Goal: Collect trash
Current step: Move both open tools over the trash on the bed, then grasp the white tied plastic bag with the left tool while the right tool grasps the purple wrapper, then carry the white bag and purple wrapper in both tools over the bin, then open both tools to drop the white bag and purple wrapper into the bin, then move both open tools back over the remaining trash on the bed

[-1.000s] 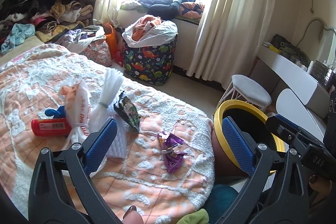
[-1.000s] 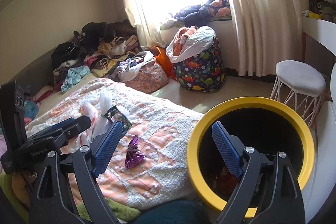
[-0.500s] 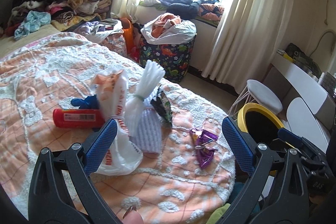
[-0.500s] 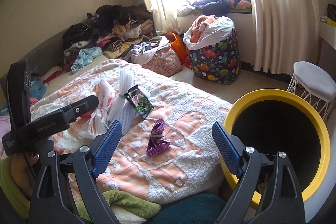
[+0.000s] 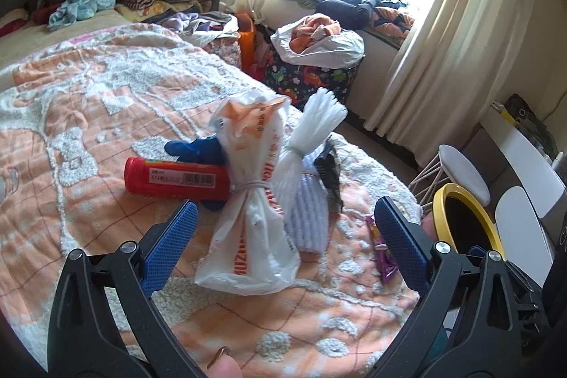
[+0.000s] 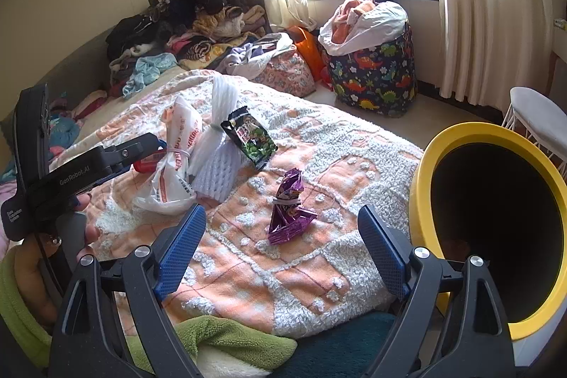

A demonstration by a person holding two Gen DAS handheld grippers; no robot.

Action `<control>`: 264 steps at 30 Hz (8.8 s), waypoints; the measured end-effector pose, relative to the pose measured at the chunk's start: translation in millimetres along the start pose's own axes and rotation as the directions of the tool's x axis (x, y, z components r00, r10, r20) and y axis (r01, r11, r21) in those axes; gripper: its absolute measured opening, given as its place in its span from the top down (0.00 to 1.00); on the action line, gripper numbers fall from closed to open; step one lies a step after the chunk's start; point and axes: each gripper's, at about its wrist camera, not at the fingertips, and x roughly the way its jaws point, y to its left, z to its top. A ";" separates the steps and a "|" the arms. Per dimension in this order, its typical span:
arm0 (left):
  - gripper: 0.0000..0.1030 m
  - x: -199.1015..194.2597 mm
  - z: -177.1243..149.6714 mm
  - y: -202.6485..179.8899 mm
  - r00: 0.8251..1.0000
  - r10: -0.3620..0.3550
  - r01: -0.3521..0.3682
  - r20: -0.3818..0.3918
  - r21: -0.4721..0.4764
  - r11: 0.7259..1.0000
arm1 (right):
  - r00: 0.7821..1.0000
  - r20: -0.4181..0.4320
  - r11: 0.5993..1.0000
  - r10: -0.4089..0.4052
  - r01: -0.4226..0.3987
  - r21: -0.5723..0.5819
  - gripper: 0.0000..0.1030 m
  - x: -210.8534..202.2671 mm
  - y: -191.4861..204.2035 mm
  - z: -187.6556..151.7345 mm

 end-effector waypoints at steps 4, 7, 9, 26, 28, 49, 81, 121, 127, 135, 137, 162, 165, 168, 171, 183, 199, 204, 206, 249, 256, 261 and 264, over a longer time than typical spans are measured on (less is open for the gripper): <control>0.11 7.9 -3.5 9.4 0.999 0.022 -0.023 -0.033 -0.024 0.999 | 1.000 -0.029 1.000 -0.010 0.011 0.027 0.18 9.7 -3.0 0.8; 0.11 15.9 -7.7 18.4 0.997 0.037 -0.041 -0.072 -0.053 0.998 | 0.999 -0.045 0.999 -0.007 0.009 0.043 0.18 15.9 -4.4 0.5; 0.11 19.9 -10.9 24.1 0.995 0.037 -0.044 -0.090 -0.076 0.996 | 0.998 -0.064 0.998 -0.011 0.015 0.057 0.18 22.5 -7.0 1.0; 0.31 33.9 -21.8 34.0 0.990 0.008 -0.025 -0.142 -0.122 0.992 | 0.967 -0.256 0.987 0.010 0.032 0.160 0.62 94.3 -19.8 -4.3; 0.35 35.7 -22.1 34.1 0.989 0.007 -0.025 -0.145 -0.123 0.992 | 0.970 -0.244 0.987 0.015 0.025 0.161 0.65 92.4 -20.0 -5.5; 0.68 29.4 -22.5 20.4 0.986 -0.046 0.031 -0.159 -0.097 0.995 | 0.982 -0.162 0.993 0.095 -0.083 0.079 0.72 52.0 -4.2 -9.7; 0.70 -10.9 -17.2 -30.9 0.990 -0.108 0.111 -0.093 0.025 0.993 | 0.989 -0.065 0.988 0.131 -0.125 0.089 0.72 4.7 -19.4 -0.5; 0.70 -17.3 -18.2 -111.5 0.979 -0.182 0.196 -0.091 0.184 0.963 | 0.994 0.081 0.978 0.073 -0.087 0.188 0.72 -41.8 -88.6 13.3; 0.70 -15.7 -19.9 -121.6 0.976 -0.194 0.210 -0.097 0.202 0.957 | 0.994 0.095 0.975 0.054 -0.073 0.208 0.72 -47.3 -98.5 14.5; 0.70 -11.5 -21.7 -135.3 0.970 -0.216 0.236 -0.112 0.221 0.946 | 0.994 0.111 0.971 0.018 -0.044 0.234 0.72 -53.7 -109.5 13.9; 0.70 -10.5 -22.3 -140.0 0.968 -0.224 0.245 -0.115 0.228 0.942 | 0.993 0.115 0.970 0.009 -0.037 0.241 0.72 -56.5 -110.0 12.5; 0.70 12.1 -35.3 -191.5 0.945 -0.280 0.321 -0.172 0.299 0.899 | 0.981 0.155 0.935 -0.119 0.058 0.351 0.72 -86.6 -156.1 1.9; 0.70 16.5 -38.8 -199.5 0.939 -0.288 0.334 -0.186 0.307 0.891 | 0.979 0.153 0.926 -0.138 0.072 0.369 0.72 -88.1 -162.3 -1.1; 0.70 21.3 -41.5 -207.6 0.935 -0.292 0.344 -0.201 0.317 0.884 | 0.977 0.151 0.917 -0.150 0.081 0.390 0.72 -88.6 -170.0 -2.5; 0.70 26.5 -43.8 -215.1 0.931 -0.295 0.353 -0.213 0.322 0.879 | 0.975 0.148 0.908 -0.164 0.090 0.409 0.72 -89.2 -177.0 -5.2; 0.69 48.4 -58.2 -237.6 0.910 -0.307 0.391 -0.277 0.336 0.857 | 0.970 0.123 0.871 -0.209 0.127 0.475 0.72 -90.6 -204.4 -17.6; 0.69 80.0 -71.5 -253.5 0.893 -0.283 0.404 -0.349 0.348 0.846 | 0.971 0.083 0.840 -0.225 0.150 0.522 0.72 -85.4 -220.7 -25.6; 0.64 88.9 -74.1 -258.6 0.902 -0.258 0.381 -0.347 0.354 0.854 | 0.969 0.084 0.826 -0.232 0.151 0.543 0.67 -86.6 -224.6 -27.9; 0.55 90.8 -72.8 -257.2 0.899 -0.265 0.383 -0.348 0.332 0.862 | 0.969 0.082 0.821 -0.232 0.149 0.551 0.61 -86.5 -226.2 -28.8; 0.11 5.7 -22.1 -158.6 0.964 -0.257 0.265 -0.066 0.208 0.942 | 0.972 0.168 0.951 -0.162 0.109 0.289 0.31 -71.8 -127.4 7.6; 0.11 0.4 -16.2 -139.0 0.970 -0.239 0.242 -0.043 0.177 0.954 | 0.976 0.169 0.964 -0.136 0.091 0.248 0.31 -67.7 -110.6 8.3; 0.11 -2.7 -13.4 -125.7 0.975 -0.220 0.222 -0.033 0.157 0.962 | 0.981 0.164 0.971 -0.104 0.064 0.231 0.31 -62.7 -94.6 6.8; 0.11 -4.0 -9.5 -116.4 0.977 -0.211 0.213 -0.024 0.141 0.967 | 0.984 0.159 0.978 -0.083 0.050 0.202 0.31 -58.4 -81.3 8.1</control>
